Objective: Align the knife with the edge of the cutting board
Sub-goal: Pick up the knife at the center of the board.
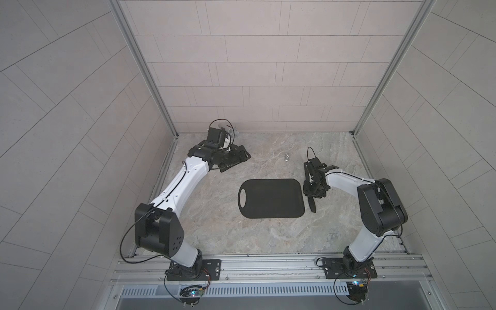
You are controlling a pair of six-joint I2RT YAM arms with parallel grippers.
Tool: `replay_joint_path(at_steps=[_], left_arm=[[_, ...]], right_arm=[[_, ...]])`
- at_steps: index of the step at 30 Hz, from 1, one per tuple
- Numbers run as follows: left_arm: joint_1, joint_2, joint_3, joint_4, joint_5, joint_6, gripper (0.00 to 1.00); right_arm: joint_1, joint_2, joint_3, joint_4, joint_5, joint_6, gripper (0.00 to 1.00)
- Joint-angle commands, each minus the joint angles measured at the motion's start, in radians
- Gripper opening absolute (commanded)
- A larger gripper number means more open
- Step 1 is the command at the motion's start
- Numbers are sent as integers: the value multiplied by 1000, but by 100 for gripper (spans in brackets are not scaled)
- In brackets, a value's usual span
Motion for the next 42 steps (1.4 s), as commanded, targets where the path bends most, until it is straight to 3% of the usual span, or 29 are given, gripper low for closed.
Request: replay_joint_path(at_steps=[1, 7, 11, 27, 42], left_arm=[[-3, -19, -12, 2, 13, 20, 100], [-3, -20, -12, 2, 15, 20, 100], [-3, -23, -12, 2, 15, 20, 100], [-4, -21, -13, 4, 17, 20, 100], [-6, -18, -14, 5, 18, 21, 100]], right_arm=[[5, 23, -43, -75, 12, 18, 34], [5, 33, -33, -82, 20, 20, 19], [5, 31, -32, -81, 19, 19, 0], [32, -190, -102, -9, -72, 71, 0], [148, -198, -127, 42, -77, 131, 0]])
